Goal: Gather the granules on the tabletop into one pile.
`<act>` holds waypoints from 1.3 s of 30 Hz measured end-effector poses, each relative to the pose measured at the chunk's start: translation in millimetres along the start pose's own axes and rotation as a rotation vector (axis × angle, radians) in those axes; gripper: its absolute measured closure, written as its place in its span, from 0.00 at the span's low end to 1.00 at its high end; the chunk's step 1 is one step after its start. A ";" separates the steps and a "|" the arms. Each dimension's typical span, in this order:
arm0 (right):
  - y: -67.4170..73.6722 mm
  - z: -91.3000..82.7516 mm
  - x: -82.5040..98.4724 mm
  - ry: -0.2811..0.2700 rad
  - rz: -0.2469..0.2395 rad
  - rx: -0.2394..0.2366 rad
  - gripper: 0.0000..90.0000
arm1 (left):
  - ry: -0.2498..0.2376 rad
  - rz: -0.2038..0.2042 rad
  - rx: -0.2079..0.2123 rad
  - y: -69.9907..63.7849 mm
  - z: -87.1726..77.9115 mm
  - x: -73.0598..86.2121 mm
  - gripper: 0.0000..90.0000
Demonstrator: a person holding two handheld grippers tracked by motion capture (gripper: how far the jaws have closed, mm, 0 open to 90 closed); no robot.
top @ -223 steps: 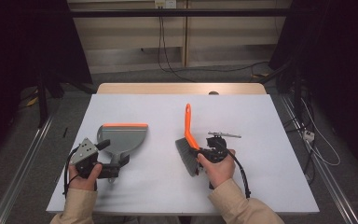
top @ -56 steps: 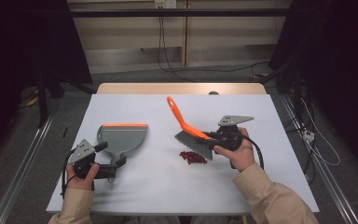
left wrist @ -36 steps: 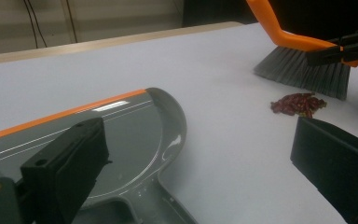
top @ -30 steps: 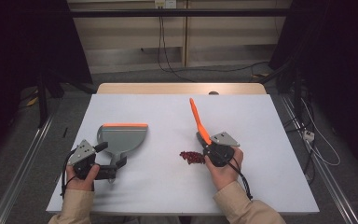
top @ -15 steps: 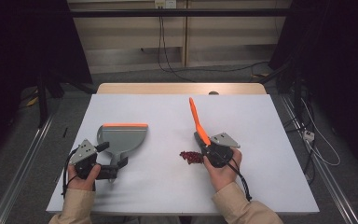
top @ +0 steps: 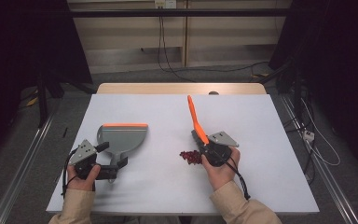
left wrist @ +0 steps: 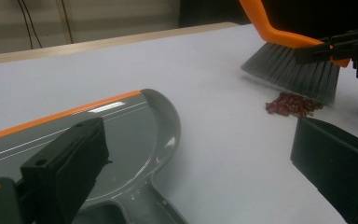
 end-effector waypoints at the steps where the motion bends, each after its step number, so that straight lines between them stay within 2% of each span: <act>1: -0.7 0.1 -0.3 0.000 0.003 -0.003 0.79 | 0.000 0.000 0.001 0.1 0.2 0.2 0.04; 5: -2.7 -0.7 -1.7 -0.002 0.011 -0.001 0.79 | 0.000 -0.003 0.001 0.2 0.0 0.1 0.04; 9: 0.0 -5.7 -5.9 -0.022 0.032 -0.030 0.79 | 0.000 0.001 0.003 0.0 0.3 -0.1 0.04; 11: 4.8 -9.0 -9.1 -0.028 0.045 -0.050 0.79 | -0.001 -0.002 0.003 -0.3 0.5 -0.3 0.04; 16: 23.0 -12.6 -17.9 -0.048 0.041 -0.100 0.79 | 0.001 0.004 0.001 -0.7 -0.4 -0.7 0.04; 21: 41.3 -6.1 -20.9 -0.037 0.041 -0.144 0.79 | -0.002 0.002 0.001 -0.2 -1.4 -0.5 0.04; 39: 69.2 13.9 -11.7 0.006 0.059 -0.215 0.79 | -0.003 0.001 0.000 0.5 -1.0 -0.4 0.04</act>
Point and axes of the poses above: each handheld gripper's, and its own axes: z roughly forward along the jaws, x roughly out of its underside, y roughly to its left, the point moved 5 cm from there along z, roughly forward along the jaws, and after that the axes turned 11 degrees about y, right-handed, at the moved point
